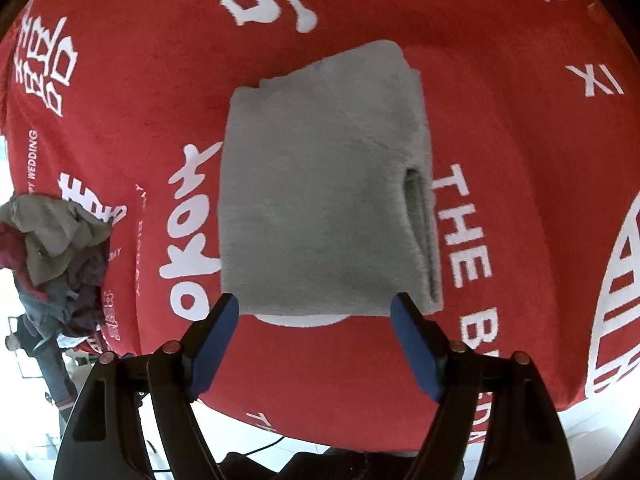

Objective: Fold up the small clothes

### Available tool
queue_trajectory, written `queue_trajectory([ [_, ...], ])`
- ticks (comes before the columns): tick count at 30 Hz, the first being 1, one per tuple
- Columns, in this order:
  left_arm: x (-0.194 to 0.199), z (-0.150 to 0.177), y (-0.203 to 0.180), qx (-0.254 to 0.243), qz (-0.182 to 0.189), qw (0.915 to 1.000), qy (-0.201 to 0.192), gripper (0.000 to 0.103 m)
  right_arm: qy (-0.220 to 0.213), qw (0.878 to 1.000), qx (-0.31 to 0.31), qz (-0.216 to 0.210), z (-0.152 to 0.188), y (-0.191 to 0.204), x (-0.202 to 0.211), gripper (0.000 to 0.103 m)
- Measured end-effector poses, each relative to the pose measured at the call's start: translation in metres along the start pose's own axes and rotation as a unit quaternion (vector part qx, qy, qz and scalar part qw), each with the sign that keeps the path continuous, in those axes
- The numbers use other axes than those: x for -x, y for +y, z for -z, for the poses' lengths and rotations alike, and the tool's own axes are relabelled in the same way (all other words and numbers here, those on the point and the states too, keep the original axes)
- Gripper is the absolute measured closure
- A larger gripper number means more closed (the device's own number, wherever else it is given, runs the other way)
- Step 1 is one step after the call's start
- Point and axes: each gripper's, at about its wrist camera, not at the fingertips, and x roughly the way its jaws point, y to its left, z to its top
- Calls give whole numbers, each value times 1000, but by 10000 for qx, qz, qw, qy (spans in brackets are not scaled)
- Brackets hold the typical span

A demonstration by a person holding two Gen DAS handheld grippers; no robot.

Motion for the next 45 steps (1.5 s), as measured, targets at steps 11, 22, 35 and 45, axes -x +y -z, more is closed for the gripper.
queue_trajectory([
  [11, -36, -60, -59, -48, -261, 9994, 231, 0, 124, 9998, -150, 67, -46, -63, 8, 22],
  [22, -57, -104, -108, -230, -282, 9989, 299, 0, 176, 9996, -143, -191, -97, -95, -7, 22],
  [35, -71, -128, -109, -489, 513, 9973, 209, 0, 511, 9943, -248, -899, -137, -116, -43, 22],
  [45, -103, -148, -104, -652, 2158, 9729, 512, 0, 994, 9739, -69, -2040, -166, -134, -88, 20],
])
